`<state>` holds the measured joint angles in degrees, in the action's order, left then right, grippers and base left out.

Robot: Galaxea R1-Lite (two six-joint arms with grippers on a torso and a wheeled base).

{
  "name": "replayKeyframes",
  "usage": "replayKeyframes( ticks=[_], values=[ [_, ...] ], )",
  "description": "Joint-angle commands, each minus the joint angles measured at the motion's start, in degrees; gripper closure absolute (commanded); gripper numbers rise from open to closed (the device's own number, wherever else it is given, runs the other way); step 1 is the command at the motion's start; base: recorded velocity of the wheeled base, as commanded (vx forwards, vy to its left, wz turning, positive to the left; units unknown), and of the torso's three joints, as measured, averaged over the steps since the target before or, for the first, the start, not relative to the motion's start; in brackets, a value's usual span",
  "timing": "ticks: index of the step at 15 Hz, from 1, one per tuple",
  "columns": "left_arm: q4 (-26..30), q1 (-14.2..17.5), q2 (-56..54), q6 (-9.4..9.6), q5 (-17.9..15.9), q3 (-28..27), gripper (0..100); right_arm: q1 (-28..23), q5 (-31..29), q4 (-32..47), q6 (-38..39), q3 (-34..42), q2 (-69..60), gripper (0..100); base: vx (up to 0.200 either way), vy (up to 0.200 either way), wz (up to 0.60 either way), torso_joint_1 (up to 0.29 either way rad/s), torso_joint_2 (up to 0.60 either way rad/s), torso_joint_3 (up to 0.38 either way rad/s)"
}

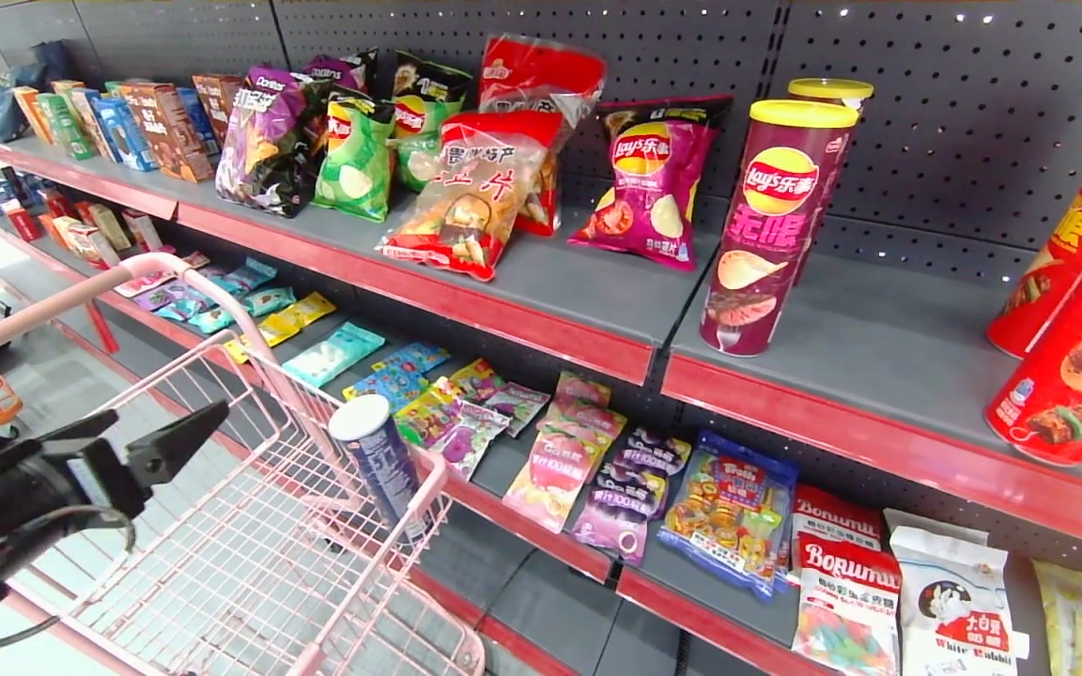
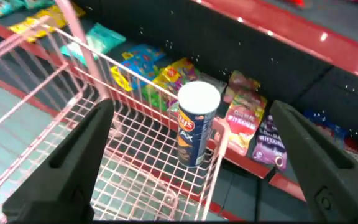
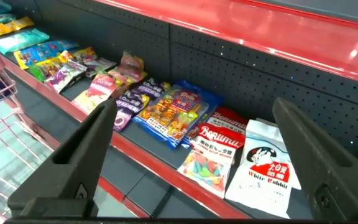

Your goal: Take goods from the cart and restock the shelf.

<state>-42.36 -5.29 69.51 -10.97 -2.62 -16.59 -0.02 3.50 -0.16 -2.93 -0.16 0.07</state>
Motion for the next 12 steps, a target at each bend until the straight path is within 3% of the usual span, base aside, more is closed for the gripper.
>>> replayKeyframes(
  ticks=[1,2,6,12],
  values=[
    [-9.67,-0.95,17.24,0.34,-5.11,1.47,0,0.02,-0.07,-0.02,0.11,0.16,0.01,0,0.000,0.000,0.00,0.000,0.00,0.000],
    [-12.75,-1.04,22.95,0.34,-6.52,1.21,0,0.02,-0.07,-0.02,0.03,0.16,0.01,0,0.000,0.000,0.00,0.000,0.00,0.000],
    [-27.69,-2.00,37.80,0.42,-6.78,1.39,0,0.02,-0.16,-0.02,0.03,0.16,0.01,0,0.000,0.000,0.00,0.000,0.00,0.000],
    [-34.98,-4.55,47.47,0.86,-8.63,0.51,0,0.02,-0.16,-0.02,0.03,0.16,0.01,0,0.000,0.000,0.00,0.000,0.00,0.000]
  ],
)
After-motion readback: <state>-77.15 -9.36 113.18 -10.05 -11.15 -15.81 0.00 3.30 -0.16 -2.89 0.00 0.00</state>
